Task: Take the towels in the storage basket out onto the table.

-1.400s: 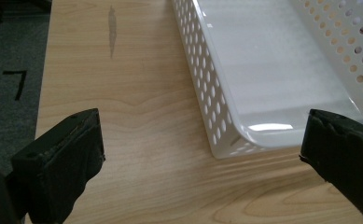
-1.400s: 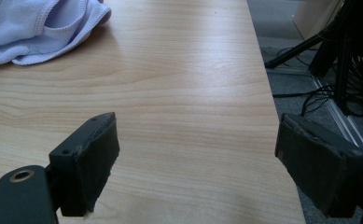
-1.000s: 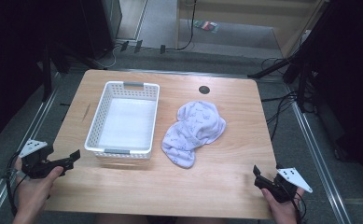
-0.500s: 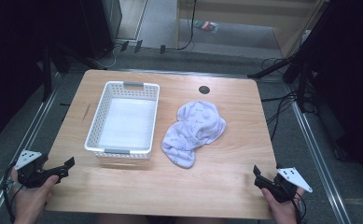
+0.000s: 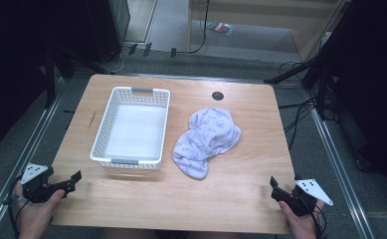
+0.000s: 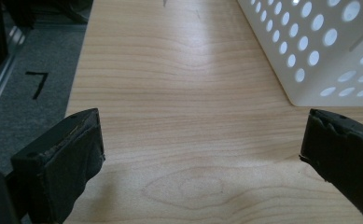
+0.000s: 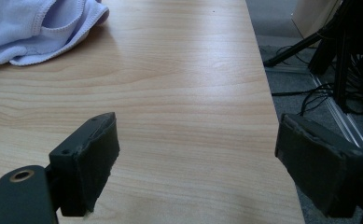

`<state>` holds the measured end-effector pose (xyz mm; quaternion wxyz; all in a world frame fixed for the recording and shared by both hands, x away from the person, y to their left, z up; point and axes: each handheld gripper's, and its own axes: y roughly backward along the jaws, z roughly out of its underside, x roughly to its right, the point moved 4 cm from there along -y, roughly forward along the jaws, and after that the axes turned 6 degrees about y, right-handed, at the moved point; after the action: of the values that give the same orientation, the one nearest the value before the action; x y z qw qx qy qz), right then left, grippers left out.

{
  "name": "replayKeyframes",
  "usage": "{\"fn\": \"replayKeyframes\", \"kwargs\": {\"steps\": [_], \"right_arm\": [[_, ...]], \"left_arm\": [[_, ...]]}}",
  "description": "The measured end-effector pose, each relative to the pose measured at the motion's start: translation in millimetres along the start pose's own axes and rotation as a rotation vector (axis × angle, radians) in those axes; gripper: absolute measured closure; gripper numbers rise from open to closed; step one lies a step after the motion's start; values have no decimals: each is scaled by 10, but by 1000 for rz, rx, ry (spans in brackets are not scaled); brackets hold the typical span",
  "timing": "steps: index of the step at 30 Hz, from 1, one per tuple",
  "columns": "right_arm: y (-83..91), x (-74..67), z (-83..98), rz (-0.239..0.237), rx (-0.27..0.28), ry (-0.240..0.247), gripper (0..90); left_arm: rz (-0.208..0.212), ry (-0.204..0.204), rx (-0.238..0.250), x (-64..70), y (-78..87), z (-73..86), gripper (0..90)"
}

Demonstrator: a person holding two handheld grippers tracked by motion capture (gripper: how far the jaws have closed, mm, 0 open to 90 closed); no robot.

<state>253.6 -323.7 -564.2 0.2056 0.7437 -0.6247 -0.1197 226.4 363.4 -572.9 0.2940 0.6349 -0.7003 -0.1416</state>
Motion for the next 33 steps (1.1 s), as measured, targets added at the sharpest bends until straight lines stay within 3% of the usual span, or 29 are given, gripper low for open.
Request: {"fn": "replayKeyframes", "kwargs": {"steps": [6, 10, 20, 23, 33], "right_arm": [[7, 1, 1, -5, 8, -1, 138], [11, 6, 2, -4, 10, -5, 138], [19, 20, 5, -9, 15, -12, 136], [20, 22, 5, -9, 18, -15, 136], [19, 21, 5, -9, 13, -14, 136]], "left_arm": [[-20, -48, 9, 47, -14, 26, 0], [-39, -74, -16, 70, -49, 42, 0], [-93, -55, -27, 57, -71, 35, 38], [-83, -65, -31, 60, -74, 37, 39], [-79, -41, -38, 44, -83, 34, 48]]}}
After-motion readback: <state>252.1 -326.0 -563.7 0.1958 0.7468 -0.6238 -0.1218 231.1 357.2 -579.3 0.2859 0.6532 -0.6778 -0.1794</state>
